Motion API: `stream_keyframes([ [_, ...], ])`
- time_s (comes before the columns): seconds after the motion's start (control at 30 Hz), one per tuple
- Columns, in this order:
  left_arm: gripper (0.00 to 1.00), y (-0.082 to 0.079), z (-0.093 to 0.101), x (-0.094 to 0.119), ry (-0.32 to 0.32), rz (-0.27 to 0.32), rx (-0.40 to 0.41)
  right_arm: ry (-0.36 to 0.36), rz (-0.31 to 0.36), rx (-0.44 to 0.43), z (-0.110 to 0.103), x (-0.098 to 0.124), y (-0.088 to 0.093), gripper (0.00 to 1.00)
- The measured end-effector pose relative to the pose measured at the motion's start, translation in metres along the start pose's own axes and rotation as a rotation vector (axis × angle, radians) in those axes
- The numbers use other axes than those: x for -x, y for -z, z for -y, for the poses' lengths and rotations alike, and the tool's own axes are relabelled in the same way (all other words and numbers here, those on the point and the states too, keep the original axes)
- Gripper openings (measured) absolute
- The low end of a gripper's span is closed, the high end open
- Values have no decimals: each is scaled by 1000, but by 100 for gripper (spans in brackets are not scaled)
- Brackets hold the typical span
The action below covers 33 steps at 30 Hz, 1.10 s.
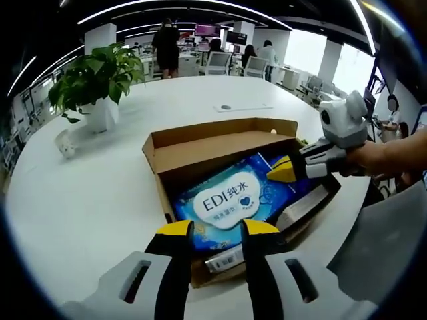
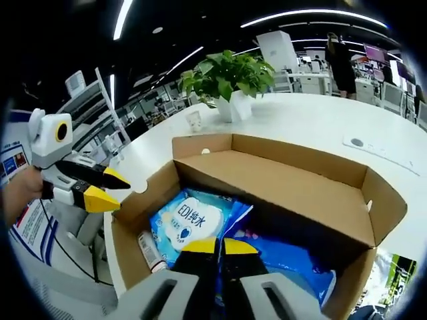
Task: Operate the shoe box by opening the lid, removing the specified soft item, and placing it in the target area until the item is outside and the box remains undamaged.
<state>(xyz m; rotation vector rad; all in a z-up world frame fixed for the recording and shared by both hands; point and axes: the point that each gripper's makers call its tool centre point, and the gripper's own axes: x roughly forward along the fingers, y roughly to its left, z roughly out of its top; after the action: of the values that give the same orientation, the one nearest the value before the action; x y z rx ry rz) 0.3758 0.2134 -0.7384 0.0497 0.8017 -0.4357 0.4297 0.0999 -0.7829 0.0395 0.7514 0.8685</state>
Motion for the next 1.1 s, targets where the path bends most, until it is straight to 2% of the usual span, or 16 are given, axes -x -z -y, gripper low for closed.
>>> stream_keyframes([
  [0.57,28,7,6,-32,12,-97,-2,24,18,26,11,19,-2,0],
  [0.73,28,16,5,-43,2,-147,-6,33,21,30,15,24,-1,0],
  [1.1,24,26,7,-61,3,-208,30,46,24,39,22,31,1,0],
])
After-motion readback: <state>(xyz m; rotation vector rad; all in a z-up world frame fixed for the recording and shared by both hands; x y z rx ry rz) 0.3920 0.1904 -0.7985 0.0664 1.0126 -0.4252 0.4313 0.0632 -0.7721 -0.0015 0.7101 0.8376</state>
